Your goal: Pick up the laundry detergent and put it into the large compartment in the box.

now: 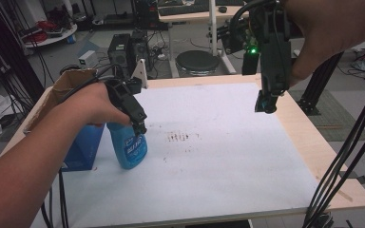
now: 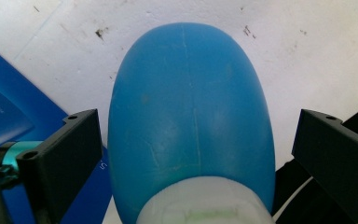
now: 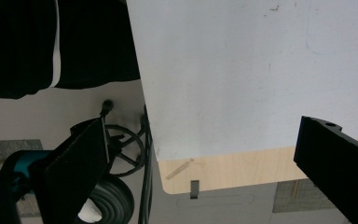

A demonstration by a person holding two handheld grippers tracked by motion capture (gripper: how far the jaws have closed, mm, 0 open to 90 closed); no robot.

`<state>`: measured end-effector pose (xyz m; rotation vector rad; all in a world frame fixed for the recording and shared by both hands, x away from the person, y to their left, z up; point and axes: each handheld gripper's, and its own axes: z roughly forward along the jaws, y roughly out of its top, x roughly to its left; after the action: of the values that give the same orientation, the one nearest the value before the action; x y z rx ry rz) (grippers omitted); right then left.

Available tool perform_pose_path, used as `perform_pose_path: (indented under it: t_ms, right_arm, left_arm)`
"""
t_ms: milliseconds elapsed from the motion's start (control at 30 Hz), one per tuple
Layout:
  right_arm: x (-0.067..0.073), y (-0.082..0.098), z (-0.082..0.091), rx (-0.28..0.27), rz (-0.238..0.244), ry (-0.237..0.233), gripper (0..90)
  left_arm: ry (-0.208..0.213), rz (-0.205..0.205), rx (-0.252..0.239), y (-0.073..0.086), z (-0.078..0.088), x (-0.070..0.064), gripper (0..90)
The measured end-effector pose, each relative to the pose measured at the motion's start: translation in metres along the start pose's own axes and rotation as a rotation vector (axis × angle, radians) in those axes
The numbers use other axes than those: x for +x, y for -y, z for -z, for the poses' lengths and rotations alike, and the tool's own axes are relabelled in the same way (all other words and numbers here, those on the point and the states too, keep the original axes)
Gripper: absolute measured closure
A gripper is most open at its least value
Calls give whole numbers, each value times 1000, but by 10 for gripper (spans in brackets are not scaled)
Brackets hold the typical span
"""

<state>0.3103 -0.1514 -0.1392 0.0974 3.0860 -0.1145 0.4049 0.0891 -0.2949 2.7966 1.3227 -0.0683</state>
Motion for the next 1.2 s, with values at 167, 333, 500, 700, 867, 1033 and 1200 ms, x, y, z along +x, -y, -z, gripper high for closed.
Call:
perform_pose_path:
  t_ms: [167, 333, 500, 700, 867, 1033, 1200]
  right_arm:
    - [0, 0, 0, 6, -3, 1, 20]
    - [0, 0, 0, 7, -3, 2, 20]
    - [0, -1, -1, 3, 5, 1, 20]
    - [-1, 0, -3, 2, 1, -1, 20]
    - [-1, 1, -3, 1, -4, 1, 20]
    - [-2, 0, -6, 5, -1, 0, 20]
    - [-2, 0, -6, 3, -1, 3, 20]
  left_arm:
    - [-6, 5, 4, 1, 0, 1, 25]
    - [6, 13, 8, 1, 0, 3, 83]
    - [1, 14, 9, 1, 0, 2, 83]
    - [-11, 16, 13, 1, 1, 2, 142]
    - [-8, 20, 20, 0, 0, 4, 171]
    - [-18, 22, 23, -1, -1, 2, 200]
    - [-25, 18, 29, 0, -1, 2, 223]
